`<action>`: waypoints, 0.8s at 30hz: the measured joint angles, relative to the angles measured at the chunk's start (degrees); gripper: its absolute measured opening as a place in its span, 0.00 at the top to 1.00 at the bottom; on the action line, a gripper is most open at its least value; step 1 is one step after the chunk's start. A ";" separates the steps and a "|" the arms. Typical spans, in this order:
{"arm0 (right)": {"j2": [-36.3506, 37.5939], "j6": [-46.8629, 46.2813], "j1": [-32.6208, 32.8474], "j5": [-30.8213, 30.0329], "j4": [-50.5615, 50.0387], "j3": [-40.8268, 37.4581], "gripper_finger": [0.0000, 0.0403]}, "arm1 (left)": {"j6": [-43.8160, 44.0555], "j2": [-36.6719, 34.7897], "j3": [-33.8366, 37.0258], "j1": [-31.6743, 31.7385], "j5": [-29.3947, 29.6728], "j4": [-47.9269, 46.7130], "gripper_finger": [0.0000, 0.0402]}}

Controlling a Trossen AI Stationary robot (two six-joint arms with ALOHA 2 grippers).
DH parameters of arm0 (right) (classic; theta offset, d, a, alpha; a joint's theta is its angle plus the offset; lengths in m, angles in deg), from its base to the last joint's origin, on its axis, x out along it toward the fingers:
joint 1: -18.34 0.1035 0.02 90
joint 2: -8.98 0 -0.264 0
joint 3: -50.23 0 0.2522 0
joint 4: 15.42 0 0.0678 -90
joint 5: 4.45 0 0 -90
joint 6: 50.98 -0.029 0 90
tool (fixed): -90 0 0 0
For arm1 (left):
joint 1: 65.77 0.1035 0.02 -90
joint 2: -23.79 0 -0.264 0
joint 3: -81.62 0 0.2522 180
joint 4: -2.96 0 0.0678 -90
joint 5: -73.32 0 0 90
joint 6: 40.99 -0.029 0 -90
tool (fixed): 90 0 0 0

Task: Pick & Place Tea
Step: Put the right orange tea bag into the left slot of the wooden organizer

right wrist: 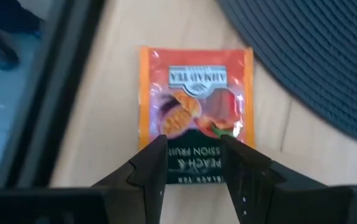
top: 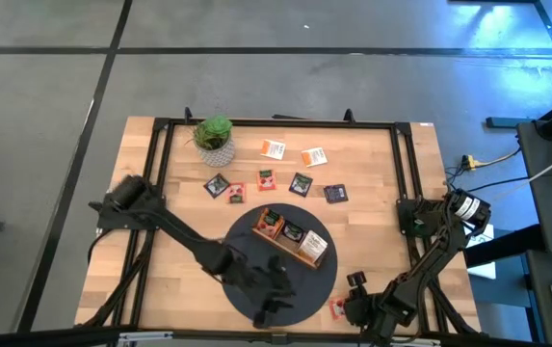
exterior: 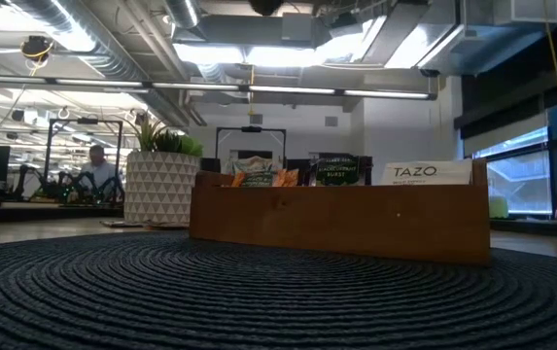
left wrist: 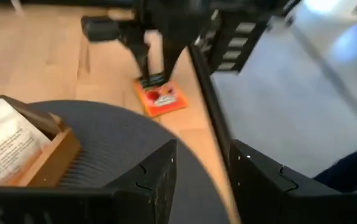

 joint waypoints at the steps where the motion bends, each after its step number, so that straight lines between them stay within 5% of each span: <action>1: 0.00 0.00 0.00 -0.05 0.61 0.00 0.63 | -1.01 1.70 -2.14 -0.04 0.73 -1.85 0.65; 12: 0.02 -1.08 -0.96 -0.67 4.51 0.02 0.63 | -13.93 16.35 -18.16 -0.09 4.88 -4.25 0.65; 17: 0.06 -10.82 -2.61 2.51 3.12 3.04 0.63 | -15.98 20.54 -22.21 -0.05 6.76 -3.48 0.65; 24: 1.27 -28.83 -1.20 -0.97 -2.38 10.96 0.63 | -17.06 24.65 -25.00 1.11 10.79 -1.42 0.65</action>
